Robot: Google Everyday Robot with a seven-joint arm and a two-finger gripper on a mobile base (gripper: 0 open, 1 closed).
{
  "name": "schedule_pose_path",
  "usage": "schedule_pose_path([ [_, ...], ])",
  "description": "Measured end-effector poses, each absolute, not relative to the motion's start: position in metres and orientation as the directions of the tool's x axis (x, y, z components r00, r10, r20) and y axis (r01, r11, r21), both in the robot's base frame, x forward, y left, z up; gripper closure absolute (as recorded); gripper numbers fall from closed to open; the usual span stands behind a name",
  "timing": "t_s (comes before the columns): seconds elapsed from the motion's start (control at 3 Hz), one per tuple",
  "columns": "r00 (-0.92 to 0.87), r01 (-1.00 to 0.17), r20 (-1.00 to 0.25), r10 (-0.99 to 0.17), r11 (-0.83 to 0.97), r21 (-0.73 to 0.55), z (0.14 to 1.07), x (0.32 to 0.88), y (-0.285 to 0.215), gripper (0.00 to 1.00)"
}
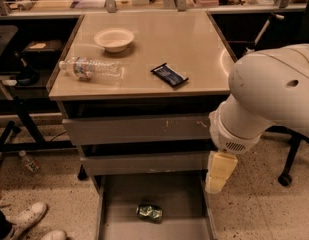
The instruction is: Pick green can from bottom drawer and place on counter
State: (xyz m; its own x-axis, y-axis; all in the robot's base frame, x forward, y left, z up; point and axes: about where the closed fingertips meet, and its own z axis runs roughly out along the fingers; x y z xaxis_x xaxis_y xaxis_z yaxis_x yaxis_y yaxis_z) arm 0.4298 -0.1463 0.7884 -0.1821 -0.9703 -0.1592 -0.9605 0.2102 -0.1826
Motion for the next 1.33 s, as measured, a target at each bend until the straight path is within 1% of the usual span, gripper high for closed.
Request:
schedule_pose_path([
  [0.33, -0.199, -0.963, -0.183, -0.963, 0.227, -0.147, 0.758, 0.431, -0.129, 0.0],
  [0.67, -0.229, -0.964, -0.209, -0.951, 0.252, -0.09, 0.687, 0.436, -0.097, 0.0],
  [1.0, -0.264, -0.956, -0.247, -0.932, 0.287, -0.058, 0.624, 0.454, -0.07, 0.0],
  [1.33, -0.284, -0.953, -0.272, -0.92, 0.303, -0.029, 0.581, 0.466, -0.053, 0.0],
])
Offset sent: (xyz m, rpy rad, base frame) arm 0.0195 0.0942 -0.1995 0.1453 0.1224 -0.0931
